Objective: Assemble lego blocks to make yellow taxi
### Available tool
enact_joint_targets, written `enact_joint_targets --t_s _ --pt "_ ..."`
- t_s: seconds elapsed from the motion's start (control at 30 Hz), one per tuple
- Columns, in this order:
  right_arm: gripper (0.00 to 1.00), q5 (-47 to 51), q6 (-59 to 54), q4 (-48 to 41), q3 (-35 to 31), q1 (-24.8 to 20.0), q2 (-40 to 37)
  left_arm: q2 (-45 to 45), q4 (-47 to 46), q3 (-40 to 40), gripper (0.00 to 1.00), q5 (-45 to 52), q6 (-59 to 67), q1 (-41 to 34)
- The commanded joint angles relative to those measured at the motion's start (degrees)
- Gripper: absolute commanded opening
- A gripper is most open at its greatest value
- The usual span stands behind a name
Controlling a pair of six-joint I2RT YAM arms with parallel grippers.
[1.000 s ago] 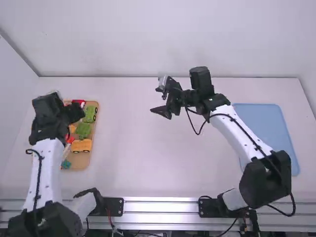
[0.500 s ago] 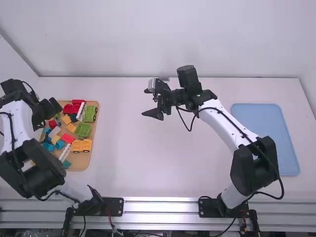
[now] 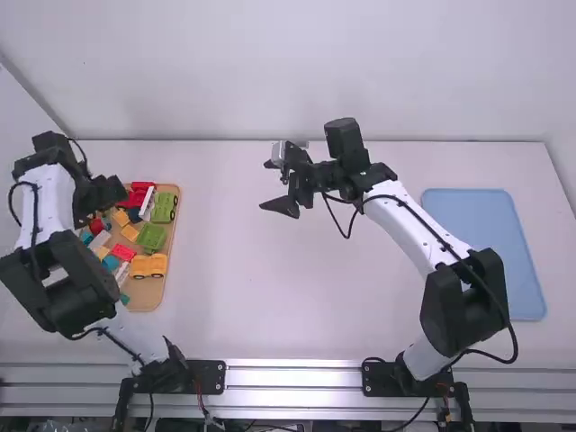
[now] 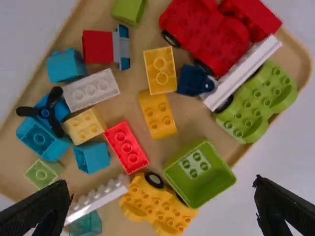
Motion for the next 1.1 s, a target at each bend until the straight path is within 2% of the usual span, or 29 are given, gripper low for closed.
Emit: enact_joint_targets --t_s 0.0,0.07,0.2,0.27,0.3,0.4,0.5,0.67,0.73,0.77,0.83,0.97,1.07 --pt "0.98 -0.9 0.1 0.4 1.9 0.0 0.5 0.1 -1.2 -1.2 0.99 -7.1 -1.6 -3.8" --pt "0.98 -1.0 1.7 0.9 1.9 0.0 0.5 0.1 -1.7 -2.5 0.99 -7.6 -2.2 -5.2" --pt "0.98 -0.9 2.1 0.6 1.9 0.0 0.5 0.1 -0.6 -4.5 0.99 -4.0 -12.8 -5.4" --pt "0.98 -0.9 2.2 0.5 1.9 -0.2 0.5 0.1 -2.3 -4.7 0.99 -2.4 -22.6 -4.9" --pt "0.98 -0.9 2.2 0.5 1.9 -0.4 0.5 0.1 -5.0 -5.0 0.99 -1.5 -32.4 -4.7" --pt "0.98 -0.9 2.1 0.5 1.9 -0.4 0.5 0.1 -8.7 -6.7 0.99 -1.4 -50.2 -4.7" --pt "0.98 -0.9 2.1 0.6 1.9 -0.1 0.5 0.1 -9.0 -9.6 0.99 -1.2 -59.1 -4.7" --pt "0.98 -0.9 2.1 0.6 1.9 0.7 0.5 0.1 -5.9 -13.5 0.99 0.0 -58.9 -4.9" --pt "0.98 -0.9 2.1 0.9 1.9 0.8 0.5 0.1 -4.0 -15.8 0.89 0.7 -57.7 -4.9" --pt "0.98 -0.9 2.1 1.0 1.9 0.8 0.5 0.1 -3.9 -16.6 0.88 0.3 -58.2 -4.9" --pt "0.98 -0.9 2.1 1.2 1.9 0.8 0.5 0.1 -3.5 -17.4 0.88 -1.5 -59.5 -5.2" --pt "0.98 0.7 2.1 1.2 1.9 0.8 0.5 0.1 -1.7 -19.9 0.95 -4.2 -60.4 -5.6" --pt "0.98 2.5 2.2 0.9 1.9 0.9 0.5 0.1 1.7 -22.3 0.91 -2.7 -57.2 -5.5"
